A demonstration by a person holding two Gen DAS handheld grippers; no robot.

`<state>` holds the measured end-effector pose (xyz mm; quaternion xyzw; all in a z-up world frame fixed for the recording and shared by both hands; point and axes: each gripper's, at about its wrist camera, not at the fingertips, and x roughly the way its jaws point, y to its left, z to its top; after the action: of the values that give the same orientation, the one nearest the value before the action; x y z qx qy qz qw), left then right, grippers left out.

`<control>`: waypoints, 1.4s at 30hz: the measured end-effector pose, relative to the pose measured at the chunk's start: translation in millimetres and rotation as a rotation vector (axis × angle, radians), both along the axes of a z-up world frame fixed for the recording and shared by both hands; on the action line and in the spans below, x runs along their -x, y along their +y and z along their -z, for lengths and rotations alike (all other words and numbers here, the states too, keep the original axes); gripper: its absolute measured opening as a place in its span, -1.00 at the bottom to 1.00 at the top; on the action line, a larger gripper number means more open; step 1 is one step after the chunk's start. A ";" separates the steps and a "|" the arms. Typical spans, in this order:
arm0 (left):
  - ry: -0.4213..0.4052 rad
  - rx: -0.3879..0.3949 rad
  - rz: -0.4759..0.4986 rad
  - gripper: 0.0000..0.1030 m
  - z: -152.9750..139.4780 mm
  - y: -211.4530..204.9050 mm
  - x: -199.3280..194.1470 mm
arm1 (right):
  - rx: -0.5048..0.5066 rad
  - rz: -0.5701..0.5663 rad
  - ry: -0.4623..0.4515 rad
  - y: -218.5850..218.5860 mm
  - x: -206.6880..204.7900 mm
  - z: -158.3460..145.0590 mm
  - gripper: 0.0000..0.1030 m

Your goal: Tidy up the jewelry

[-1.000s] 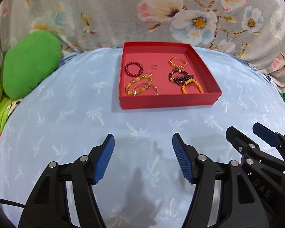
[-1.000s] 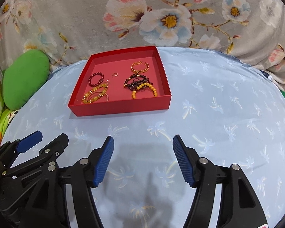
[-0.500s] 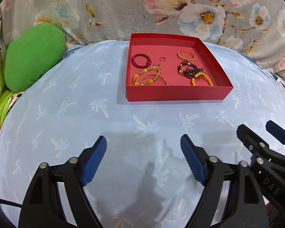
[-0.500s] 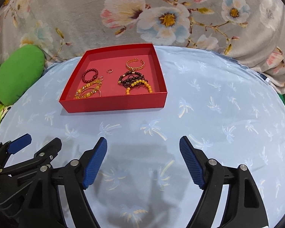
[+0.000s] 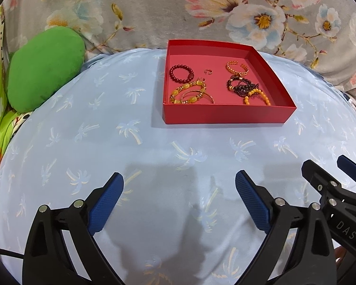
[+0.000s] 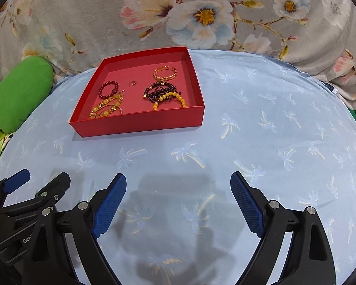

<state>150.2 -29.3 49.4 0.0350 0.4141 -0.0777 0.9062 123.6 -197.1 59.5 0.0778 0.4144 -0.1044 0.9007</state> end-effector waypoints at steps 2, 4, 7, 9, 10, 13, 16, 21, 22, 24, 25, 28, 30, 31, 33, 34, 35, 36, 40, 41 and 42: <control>-0.003 -0.003 -0.003 0.76 -0.5 0.3 0.2 | 0.000 0.000 -0.001 0.1 0.3 0.2 0.68; -0.004 -0.002 -0.007 0.76 -1.7 0.8 0.1 | 0.002 0.002 -0.003 0.2 1.0 0.2 0.73; -0.014 -0.005 -0.006 0.76 -3.6 1.6 -0.3 | 0.001 0.001 -0.006 -0.2 1.1 -0.2 0.75; -0.018 -0.008 -0.008 0.76 -4.4 0.9 -0.4 | 0.002 0.002 -0.007 -0.4 1.4 -0.3 0.75; -0.018 -0.008 -0.008 0.76 -4.7 0.7 -0.5 | 0.002 0.002 -0.007 -0.8 1.5 -1.1 0.75; -0.022 -0.010 -0.006 0.76 -5.6 0.0 0.4 | 0.005 0.003 -0.009 -1.1 1.4 -2.9 0.75; -0.026 -0.015 -0.005 0.76 -7.5 -1.3 0.2 | 0.005 0.003 -0.010 -1.3 0.2 -4.4 0.75; -0.026 -0.012 -0.003 0.76 -7.8 -1.0 -1.0 | 0.004 0.004 -0.010 -1.2 -0.1 -4.9 0.75; -0.027 -0.012 -0.003 0.76 -7.9 -0.9 -1.0 | 0.002 0.004 -0.009 -1.3 -0.1 -5.0 0.75; -0.028 -0.011 -0.002 0.76 -8.2 -0.5 -1.5 | 0.002 0.003 -0.010 -1.0 -0.1 -5.3 0.75; -0.029 -0.011 -0.002 0.76 -8.4 -0.4 -1.6 | 0.003 0.003 -0.009 -0.6 -0.3 -5.6 0.75; -0.030 -0.008 -0.001 0.76 -8.3 0.3 -2.9 | 0.001 0.003 -0.011 -1.1 0.0 -5.4 0.75; -0.031 -0.007 0.001 0.76 -8.3 0.6 -3.4 | 0.000 0.003 -0.012 -0.9 -0.3 -5.8 0.75; -0.032 -0.008 0.000 0.76 -8.2 0.2 -2.5 | 0.000 0.003 -0.012 -1.0 0.0 -5.8 0.75; -0.032 -0.008 -0.001 0.76 -8.1 0.0 -2.3 | 0.001 0.004 -0.014 -0.5 0.1 -6.0 0.75; -0.034 -0.009 0.000 0.76 -8.3 0.2 -2.6 | 0.000 0.004 -0.014 -0.5 -0.4 -6.1 0.75; -0.034 -0.009 -0.001 0.76 -8.4 0.2 -3.2 | -0.001 0.004 -0.014 -0.6 -0.8 -6.0 0.75; -0.033 -0.010 -0.001 0.76 -8.5 -0.2 -3.8 | 0.000 0.005 -0.013 -0.5 -0.6 -6.1 0.75; -0.027 -0.009 -0.001 0.76 -8.4 -0.2 -3.5 | 0.001 0.003 -0.014 -0.4 -0.8 -6.1 0.75; -0.026 -0.011 -0.001 0.76 -8.3 -0.4 -3.8 | 0.001 0.003 -0.013 -0.4 -0.9 -6.1 0.75; -0.025 -0.011 -0.002 0.76 -8.4 -0.4 -4.4 | 0.000 0.004 -0.014 -0.5 -0.5 -6.1 0.75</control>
<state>154.6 -29.7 57.8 0.0406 0.4033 -0.0742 0.9112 124.1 -197.7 65.6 0.0793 0.4081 -0.1056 0.9033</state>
